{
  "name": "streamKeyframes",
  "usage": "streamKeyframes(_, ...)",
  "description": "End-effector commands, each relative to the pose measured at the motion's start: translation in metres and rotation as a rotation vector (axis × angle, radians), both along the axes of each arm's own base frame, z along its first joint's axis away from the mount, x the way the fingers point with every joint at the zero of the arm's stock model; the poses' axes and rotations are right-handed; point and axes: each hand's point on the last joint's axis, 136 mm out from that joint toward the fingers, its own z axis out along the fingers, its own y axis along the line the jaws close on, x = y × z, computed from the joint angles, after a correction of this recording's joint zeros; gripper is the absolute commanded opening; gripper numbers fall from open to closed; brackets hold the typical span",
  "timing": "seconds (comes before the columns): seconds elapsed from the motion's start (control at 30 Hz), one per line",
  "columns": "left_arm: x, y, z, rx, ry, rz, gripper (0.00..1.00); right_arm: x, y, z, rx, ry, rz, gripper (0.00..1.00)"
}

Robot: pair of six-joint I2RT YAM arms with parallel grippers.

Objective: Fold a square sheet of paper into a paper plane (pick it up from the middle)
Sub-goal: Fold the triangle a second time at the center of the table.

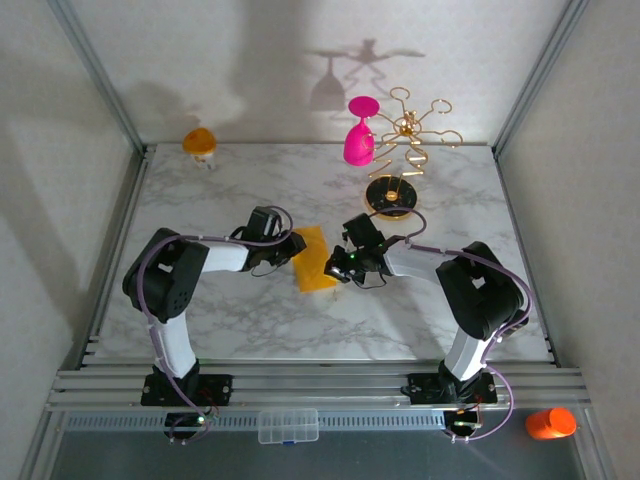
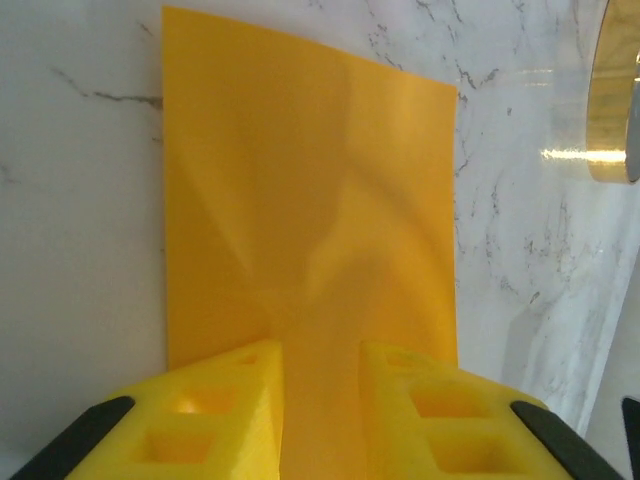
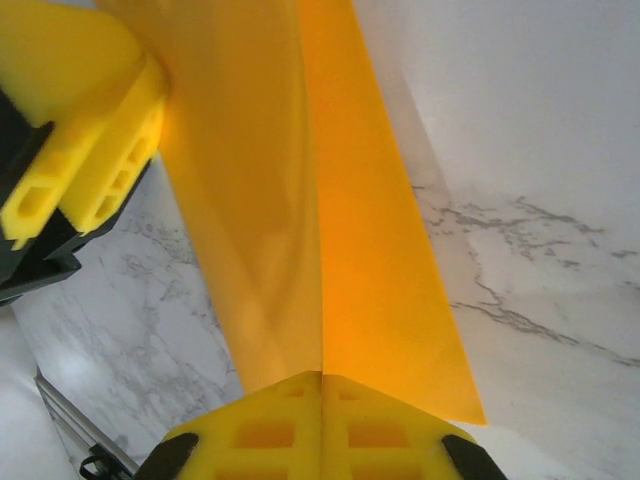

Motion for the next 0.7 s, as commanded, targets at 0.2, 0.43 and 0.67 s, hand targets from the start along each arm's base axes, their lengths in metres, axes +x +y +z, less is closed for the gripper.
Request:
streamKeyframes(0.2, -0.009, 0.006, -0.025, 0.064, 0.066, 0.005, 0.25, 0.01, 0.027, 0.02, 0.122, -0.086, 0.092, 0.0)
streamKeyframes(0.43, -0.01, -0.003, -0.014, 0.026, 0.057, -0.035, 0.27, 0.02, 0.04, 0.009, 0.093, -0.087, 0.101, 0.0)
streamKeyframes(0.67, -0.001, -0.001, 0.019, 0.039, -0.008, -0.045, 0.3, 0.022, 0.043, -0.007, 0.057, -0.068, 0.079, 0.0)
